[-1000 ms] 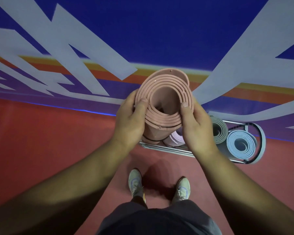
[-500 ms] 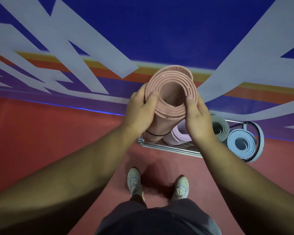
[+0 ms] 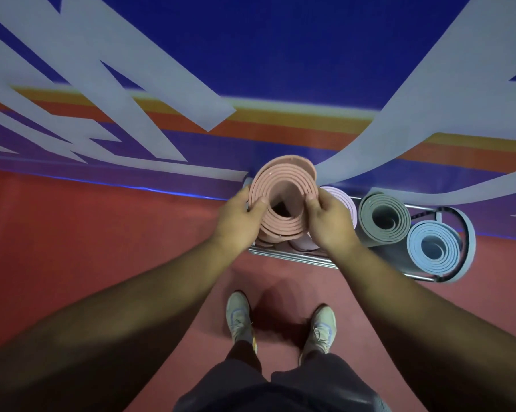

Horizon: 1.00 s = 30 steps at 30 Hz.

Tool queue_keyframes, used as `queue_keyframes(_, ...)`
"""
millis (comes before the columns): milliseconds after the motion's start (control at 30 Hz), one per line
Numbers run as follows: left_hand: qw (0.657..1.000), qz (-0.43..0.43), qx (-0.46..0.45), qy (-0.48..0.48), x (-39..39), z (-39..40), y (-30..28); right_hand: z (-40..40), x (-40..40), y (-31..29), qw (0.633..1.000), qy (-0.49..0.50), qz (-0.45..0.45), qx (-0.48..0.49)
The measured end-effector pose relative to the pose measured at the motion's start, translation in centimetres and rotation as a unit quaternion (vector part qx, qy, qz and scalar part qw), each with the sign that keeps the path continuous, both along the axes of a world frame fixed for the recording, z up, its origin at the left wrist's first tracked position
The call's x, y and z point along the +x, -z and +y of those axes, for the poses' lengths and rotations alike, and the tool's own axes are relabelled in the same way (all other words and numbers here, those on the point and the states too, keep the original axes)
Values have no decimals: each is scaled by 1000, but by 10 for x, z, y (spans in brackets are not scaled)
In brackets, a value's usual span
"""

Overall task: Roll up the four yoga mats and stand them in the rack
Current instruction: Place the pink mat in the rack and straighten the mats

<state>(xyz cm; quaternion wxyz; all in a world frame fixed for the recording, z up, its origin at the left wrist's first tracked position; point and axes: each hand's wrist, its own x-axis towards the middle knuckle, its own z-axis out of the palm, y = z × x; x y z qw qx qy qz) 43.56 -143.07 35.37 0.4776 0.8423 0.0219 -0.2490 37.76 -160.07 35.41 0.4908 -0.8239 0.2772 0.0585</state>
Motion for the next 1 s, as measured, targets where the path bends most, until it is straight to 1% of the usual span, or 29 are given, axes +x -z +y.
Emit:
queue_keyframes(67, 997, -39, 55, 22, 4, -1, -6, -4, 6, -3, 998, -9, -14, -57)
queue_keyframes(133, 994, -35, 102, 30, 6, 0, -3, -4, 8, 1, 994, -37, 9, -101)
queue_keyframes(200, 990, -31, 132, 36, 3, 0, 3, -1, 10, 11, 994, -49, 21, -99)
queue_keyframes(267, 991, -42, 128, 20, 4, -3, 7, 3, 19, 14, 996, -29, 18, -86)
queue_keyframes(333, 990, -50, 129, -4, 15, -10, 10, 1, 34, 12, 995, -14, 6, -96)
queue_keyframes(500, 983, -83, 163, -18, 30, -15, 2, -6, 61, -2, 982, -45, -6, -184)
queue_keyframes(633, 981, -84, 169, -38, 26, -2, 9, 4, 60, 1, 971, -86, 7, -223)
queue_keyframes(700, 982, -71, 171, -44, 33, 7, 13, 14, 64, 5, 970, -103, 23, -217)
queue_keyframes(833, 982, -57, 174, -49, 46, 13, 18, 21, 75, 7, 979, -76, 6, -187)
queue_keyframes(933, 985, -69, 153, -47, 37, 8, 22, 13, 73, 11, 976, -78, 8, -204)
queue_keyframes(1000, 984, -79, 154, -30, 23, -2, 23, 6, 61, 11, 973, -74, 10, -218)
